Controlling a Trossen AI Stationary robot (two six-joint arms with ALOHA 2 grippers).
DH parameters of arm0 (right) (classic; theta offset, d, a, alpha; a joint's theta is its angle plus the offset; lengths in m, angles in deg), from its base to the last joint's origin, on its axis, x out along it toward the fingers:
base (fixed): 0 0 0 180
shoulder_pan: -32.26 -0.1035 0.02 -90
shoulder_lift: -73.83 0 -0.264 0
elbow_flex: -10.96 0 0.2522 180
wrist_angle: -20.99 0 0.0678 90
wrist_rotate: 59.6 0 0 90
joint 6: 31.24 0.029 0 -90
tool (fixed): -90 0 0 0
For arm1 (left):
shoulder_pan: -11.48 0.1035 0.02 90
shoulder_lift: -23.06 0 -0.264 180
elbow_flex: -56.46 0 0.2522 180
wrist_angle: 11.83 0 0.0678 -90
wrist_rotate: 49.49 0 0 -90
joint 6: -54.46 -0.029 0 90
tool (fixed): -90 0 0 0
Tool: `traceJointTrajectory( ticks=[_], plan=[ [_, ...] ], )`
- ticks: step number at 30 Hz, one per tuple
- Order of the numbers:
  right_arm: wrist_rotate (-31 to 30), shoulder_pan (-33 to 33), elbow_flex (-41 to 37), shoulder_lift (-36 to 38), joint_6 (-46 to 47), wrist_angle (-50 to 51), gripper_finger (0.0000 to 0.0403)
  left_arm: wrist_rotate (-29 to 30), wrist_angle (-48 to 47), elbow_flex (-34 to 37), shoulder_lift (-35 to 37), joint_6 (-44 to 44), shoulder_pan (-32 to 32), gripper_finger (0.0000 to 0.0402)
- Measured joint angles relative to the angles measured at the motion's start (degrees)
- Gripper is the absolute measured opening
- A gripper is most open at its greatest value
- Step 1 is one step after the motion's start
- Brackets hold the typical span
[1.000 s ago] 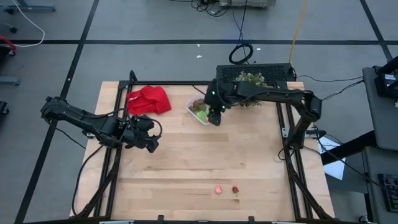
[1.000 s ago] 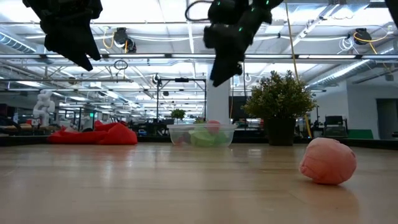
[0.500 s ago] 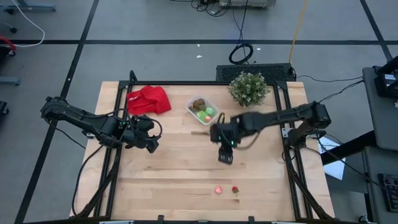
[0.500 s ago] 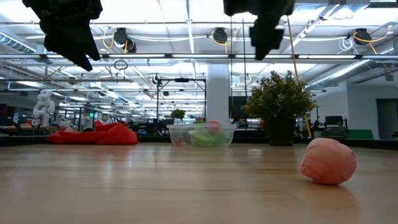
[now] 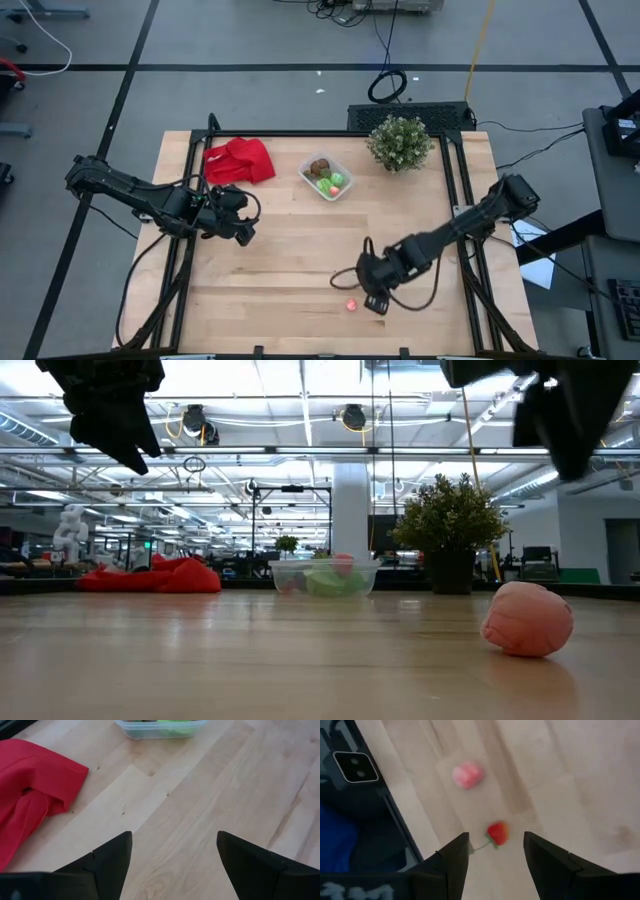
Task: Pick and placing Produce into tupperware
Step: Put the red strawberry into the transparent bin
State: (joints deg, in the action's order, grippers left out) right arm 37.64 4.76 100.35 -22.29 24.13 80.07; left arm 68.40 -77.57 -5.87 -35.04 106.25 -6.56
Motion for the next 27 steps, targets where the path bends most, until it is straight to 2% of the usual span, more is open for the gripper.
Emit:
traceJointTrajectory(
  ticks=[9,27],
  plan=[
    [0.64,-3.74,-11.56,0.00,11.68,-15.50,0.0180,-2.54,0.02,0.00,0.00,1.25,0.00,0.0296],
    [0.18,-5.25,-12.91,-0.35,22.23,-17.42,0.0180,-2.54,0.02,0.00,0.00,-0.27,0.00,0.0296]
  ],
)
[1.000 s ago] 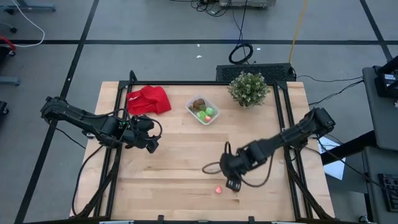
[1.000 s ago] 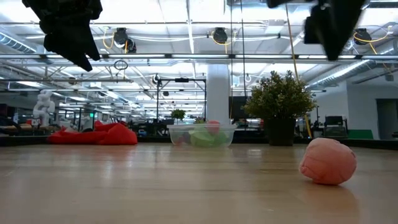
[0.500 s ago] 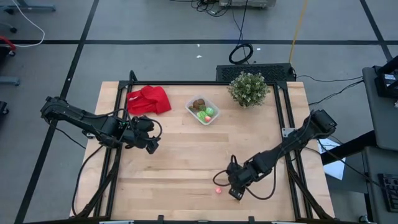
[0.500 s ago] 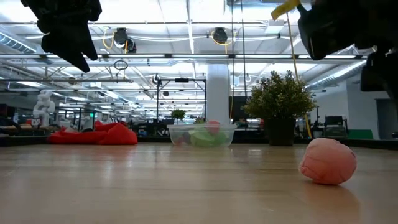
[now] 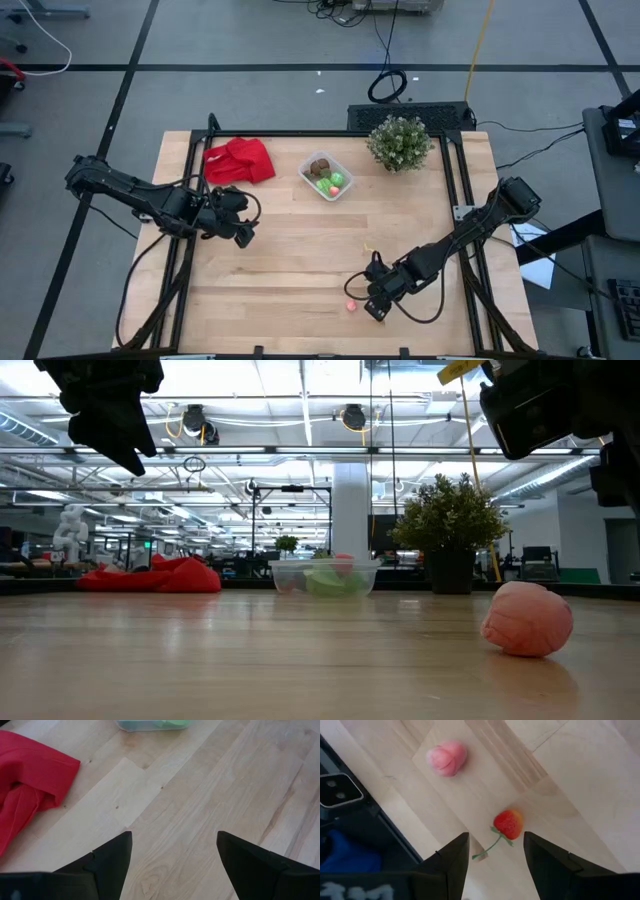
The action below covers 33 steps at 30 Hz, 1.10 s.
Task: Pick and placing Produce into tupperware
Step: Put the red strawberry into the transparent bin
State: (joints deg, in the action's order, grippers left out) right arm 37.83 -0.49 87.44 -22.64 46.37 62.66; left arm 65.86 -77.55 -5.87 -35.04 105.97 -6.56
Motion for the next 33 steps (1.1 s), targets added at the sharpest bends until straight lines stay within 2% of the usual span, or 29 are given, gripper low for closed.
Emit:
traceJointTrajectory(
  ticks=[11,19,33],
  plan=[
    [-0.01,0.00,0.00,-0.97,4.24,2.05,0.0180,0.04,0.00,0.00,0.00,-0.40,0.00,0.0296],
    [3.11,0.02,0.00,-4.78,4.70,-0.23,0.0180,0.07,0.00,-0.01,-0.02,-0.40,0.00,0.0296],
    [4.65,0.11,0.15,-8.06,5.49,-3.93,0.0180,0.07,0.00,0.00,-0.02,-0.38,0.00,0.0296]
  ],
)
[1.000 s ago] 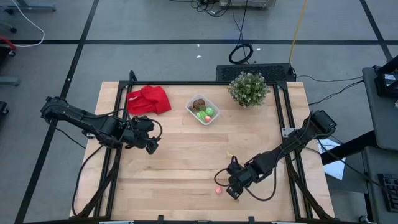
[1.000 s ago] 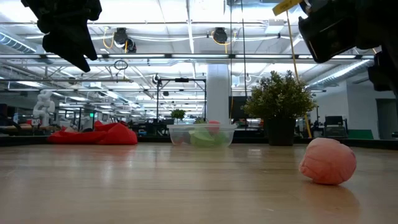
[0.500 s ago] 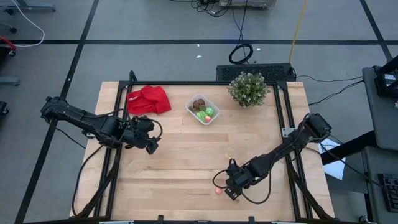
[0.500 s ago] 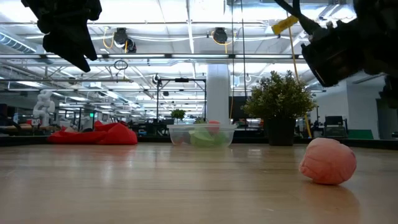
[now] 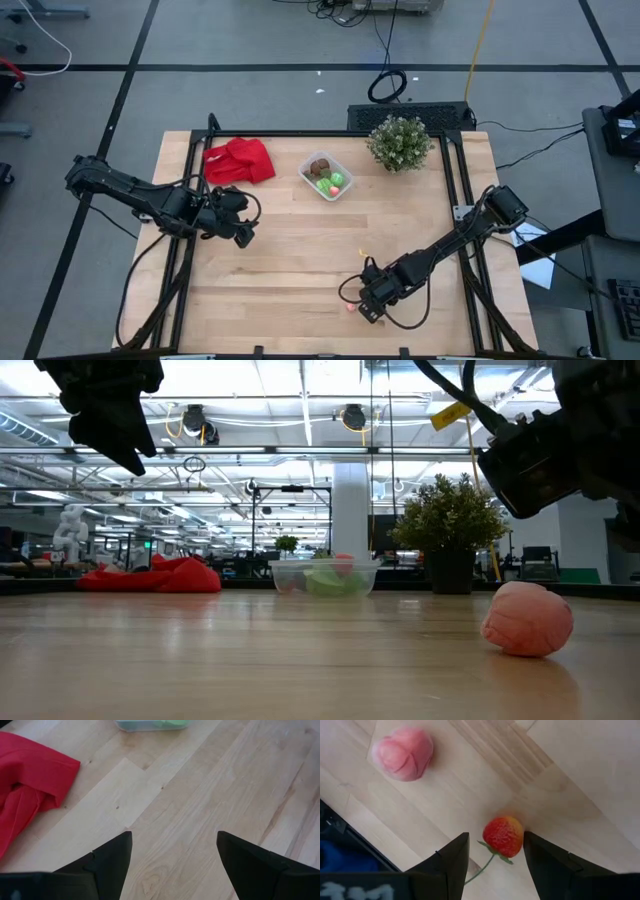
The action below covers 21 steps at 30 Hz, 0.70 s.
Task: Pick and placing Produce into tupperware
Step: Put the red strawberry into the transparent bin
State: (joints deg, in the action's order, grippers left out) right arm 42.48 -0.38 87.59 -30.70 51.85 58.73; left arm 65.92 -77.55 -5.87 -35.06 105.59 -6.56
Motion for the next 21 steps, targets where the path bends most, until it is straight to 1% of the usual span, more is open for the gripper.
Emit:
traceJointTrajectory(
  ticks=[8,21],
  plan=[
    [-0.05,0.00,0.00,-0.12,0.04,-0.01,0.0177,0.00,0.00,-0.01,0.00,0.00,-0.04,0.0296],
    [-1.40,-0.11,-0.13,-0.25,-1.38,-0.02,0.0132,0.00,-0.01,0.00,0.00,-0.24,-0.02,0.0296]
  ],
)
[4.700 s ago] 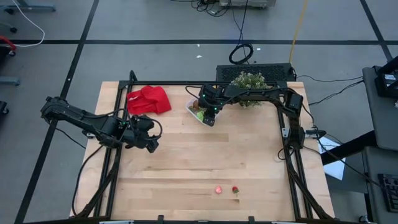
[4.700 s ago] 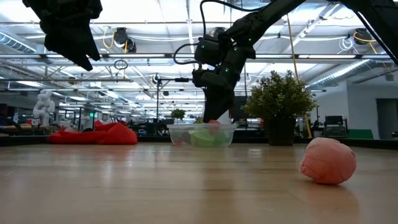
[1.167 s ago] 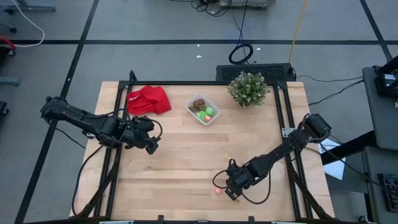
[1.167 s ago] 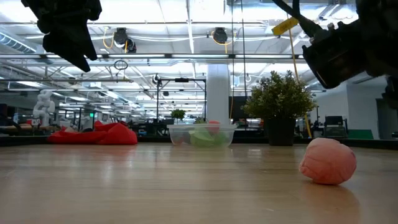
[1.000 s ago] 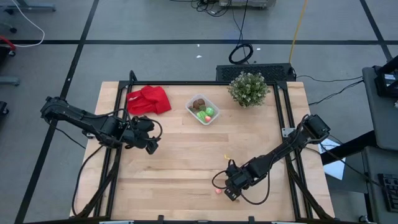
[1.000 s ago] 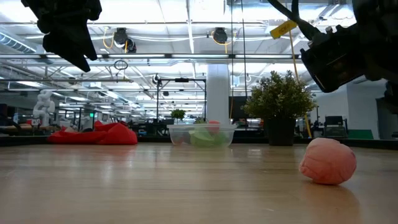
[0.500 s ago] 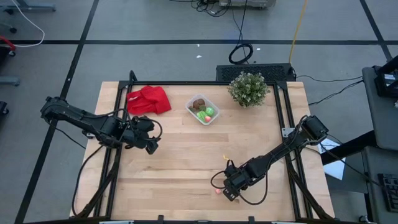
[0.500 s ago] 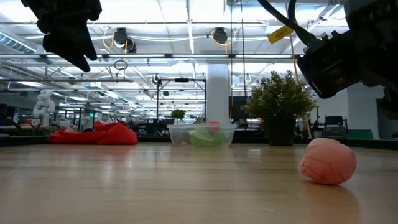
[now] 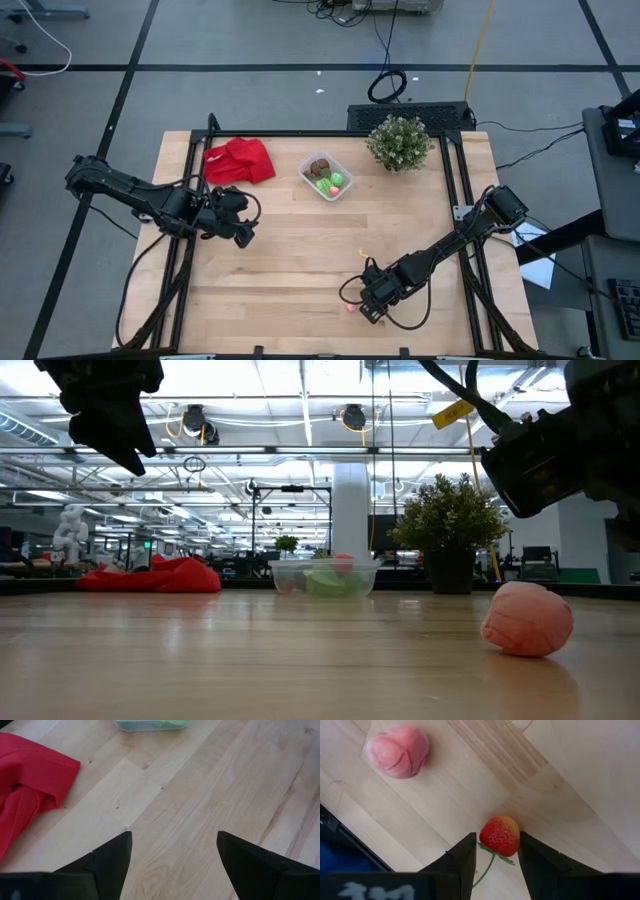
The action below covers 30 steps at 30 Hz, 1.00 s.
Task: Pick and placing Produce into tupperware
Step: Put the red strawberry into the transparent bin
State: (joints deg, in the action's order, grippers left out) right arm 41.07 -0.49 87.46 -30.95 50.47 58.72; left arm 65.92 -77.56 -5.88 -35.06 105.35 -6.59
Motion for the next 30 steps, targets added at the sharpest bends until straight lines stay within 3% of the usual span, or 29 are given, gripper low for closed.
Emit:
traceJointTrajectory(
  ticks=[30],
  plan=[
    [0.02,1.01,-0.02,-0.09,-1.18,-0.11,0.0127,0.00,0.01,0.00,0.01,-0.92,0.02,0.0296]
  ],
)
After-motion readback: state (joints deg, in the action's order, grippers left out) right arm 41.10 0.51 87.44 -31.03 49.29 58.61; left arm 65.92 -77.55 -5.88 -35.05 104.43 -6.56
